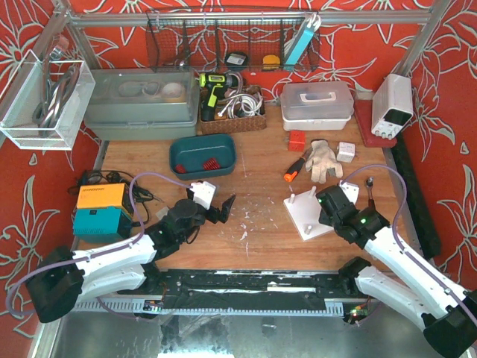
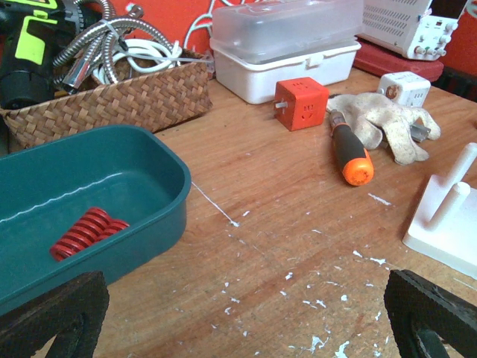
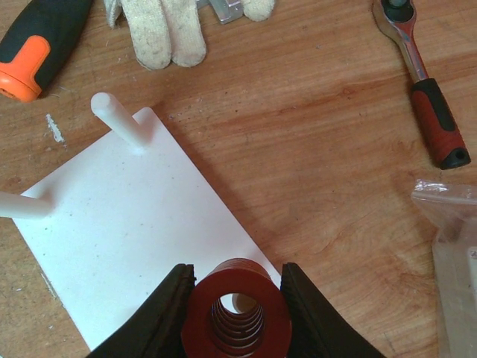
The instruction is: Install the large spring
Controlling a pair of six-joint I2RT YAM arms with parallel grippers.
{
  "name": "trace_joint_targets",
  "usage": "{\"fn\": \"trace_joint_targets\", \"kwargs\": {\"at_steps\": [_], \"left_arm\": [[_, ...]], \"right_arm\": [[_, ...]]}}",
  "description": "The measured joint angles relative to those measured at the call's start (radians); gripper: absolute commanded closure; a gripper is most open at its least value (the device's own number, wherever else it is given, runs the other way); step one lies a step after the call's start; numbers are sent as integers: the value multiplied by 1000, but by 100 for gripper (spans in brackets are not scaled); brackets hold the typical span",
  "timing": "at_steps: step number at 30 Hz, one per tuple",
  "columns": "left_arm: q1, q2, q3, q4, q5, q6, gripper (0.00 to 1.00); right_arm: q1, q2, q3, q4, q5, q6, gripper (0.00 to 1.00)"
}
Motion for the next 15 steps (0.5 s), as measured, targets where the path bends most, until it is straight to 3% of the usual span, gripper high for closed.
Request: {"fn": "trace_joint_targets", "kwargs": {"at_steps": [15], "left_arm": [[0, 0, 0, 0, 0, 0, 0]], "right_arm": [[0, 27, 0, 14, 36, -21, 100]]}}
